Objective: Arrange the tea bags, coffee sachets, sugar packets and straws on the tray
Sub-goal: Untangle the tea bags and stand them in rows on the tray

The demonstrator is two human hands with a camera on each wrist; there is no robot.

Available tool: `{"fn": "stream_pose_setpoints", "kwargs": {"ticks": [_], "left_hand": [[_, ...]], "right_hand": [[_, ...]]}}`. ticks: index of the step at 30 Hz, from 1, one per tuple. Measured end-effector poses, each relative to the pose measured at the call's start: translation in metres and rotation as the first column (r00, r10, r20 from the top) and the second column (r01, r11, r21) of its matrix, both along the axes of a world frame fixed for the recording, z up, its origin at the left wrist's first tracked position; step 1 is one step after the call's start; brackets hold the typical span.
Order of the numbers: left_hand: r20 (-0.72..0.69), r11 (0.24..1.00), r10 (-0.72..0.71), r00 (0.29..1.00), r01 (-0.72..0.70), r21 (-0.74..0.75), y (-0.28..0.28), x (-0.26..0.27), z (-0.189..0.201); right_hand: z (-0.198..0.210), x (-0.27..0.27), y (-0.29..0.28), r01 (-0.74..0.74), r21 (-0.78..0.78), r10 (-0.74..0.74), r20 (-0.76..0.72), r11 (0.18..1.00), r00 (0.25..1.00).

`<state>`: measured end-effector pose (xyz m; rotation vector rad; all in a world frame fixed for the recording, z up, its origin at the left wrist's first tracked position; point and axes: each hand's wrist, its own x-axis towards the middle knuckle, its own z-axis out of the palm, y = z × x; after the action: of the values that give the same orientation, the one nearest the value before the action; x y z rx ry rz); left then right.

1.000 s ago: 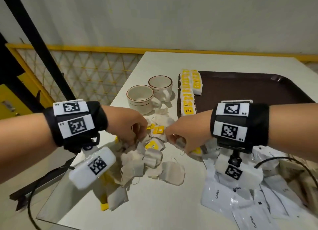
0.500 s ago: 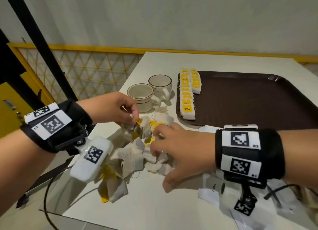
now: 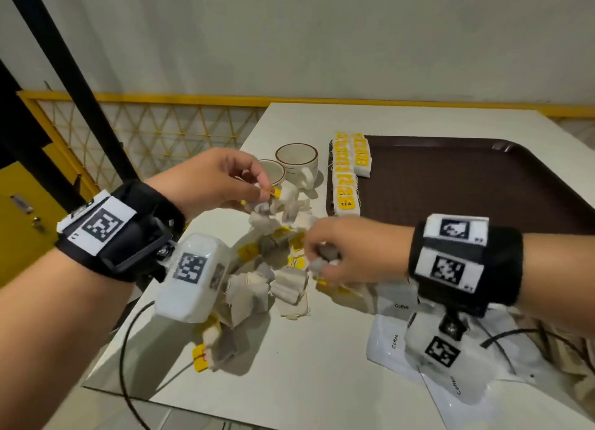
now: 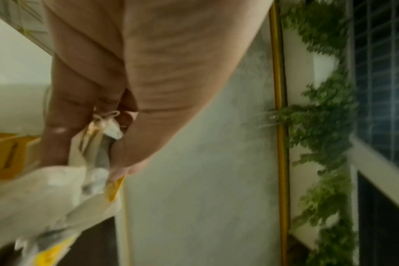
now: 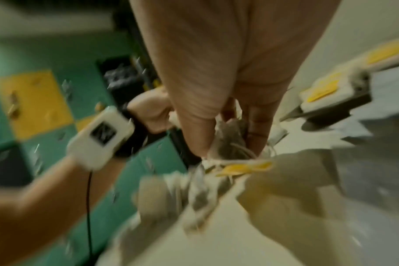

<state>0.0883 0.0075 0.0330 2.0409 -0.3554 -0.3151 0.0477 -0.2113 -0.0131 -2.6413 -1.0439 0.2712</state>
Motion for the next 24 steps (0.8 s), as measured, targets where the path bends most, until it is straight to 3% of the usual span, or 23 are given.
{"fn": "stream_pose_setpoints", "kwargs": {"ticks": [2, 3, 4, 5, 7, 8, 12, 16, 20, 22, 24], "left_hand": [[0.001, 0.98, 0.045, 0.999, -0.044, -0.194, -0.01, -0.001, 0.004], [-0.002, 0.952, 0.076, 0.997, -0.073, -0.296, -0.017, 0.0, 0.005], [-0.015, 0.915, 0.101, 0.995, -0.098, -0.392, -0.026, 0.0, 0.007], [-0.035, 0.869, 0.113, 0.993, -0.116, -0.481, -0.037, 0.001, 0.008], [-0.09, 0.757, 0.116, 0.989, -0.146, -0.637, -0.064, 0.002, 0.008], [-0.122, 0.695, 0.116, 0.986, -0.168, -0.699, -0.08, 0.002, 0.006], [-0.273, 0.501, 0.07, 0.959, -0.271, -0.822, -0.146, 0.002, -0.015], [-0.39, 0.407, -0.016, 0.921, -0.35, -0.844, -0.186, 0.0, -0.039], [-0.473, 0.221, -0.124, 0.872, -0.441, -0.87, -0.194, 0.001, -0.05], [-0.5, 0.195, -0.14, 0.855, -0.471, -0.86, -0.192, 0.0, -0.053], [-0.543, 0.184, -0.148, 0.826, -0.517, -0.836, -0.189, -0.002, -0.056]], "right_hand": [[0.01, 0.004, -0.017, 0.188, 0.245, -0.149, -0.166, 0.951, 0.975], [0.014, 0.004, -0.025, 0.314, 0.396, -0.199, -0.305, 0.863, 0.931], [0.018, 0.004, -0.033, 0.456, 0.536, -0.185, -0.483, 0.71, 0.856], [0.022, 0.004, -0.04, 0.609, 0.613, -0.09, -0.663, 0.504, 0.743], [0.029, 0.004, -0.056, 0.831, 0.546, 0.223, -0.828, 0.109, 0.514], [0.03, 0.004, -0.064, 0.879, 0.475, 0.321, -0.827, -0.04, 0.462], [0.027, 0.0, -0.083, 0.84, 0.321, 0.452, -0.729, -0.437, 0.514], [0.018, -0.005, -0.092, 0.811, 0.244, 0.473, -0.709, -0.532, 0.523], [0.009, -0.001, -0.107, 0.806, 0.259, 0.431, -0.736, -0.533, 0.522], [0.007, -0.001, -0.113, 0.818, 0.241, 0.462, -0.726, -0.522, 0.509], [0.006, -0.002, -0.118, 0.798, 0.204, 0.486, -0.7, -0.566, 0.523]]}}
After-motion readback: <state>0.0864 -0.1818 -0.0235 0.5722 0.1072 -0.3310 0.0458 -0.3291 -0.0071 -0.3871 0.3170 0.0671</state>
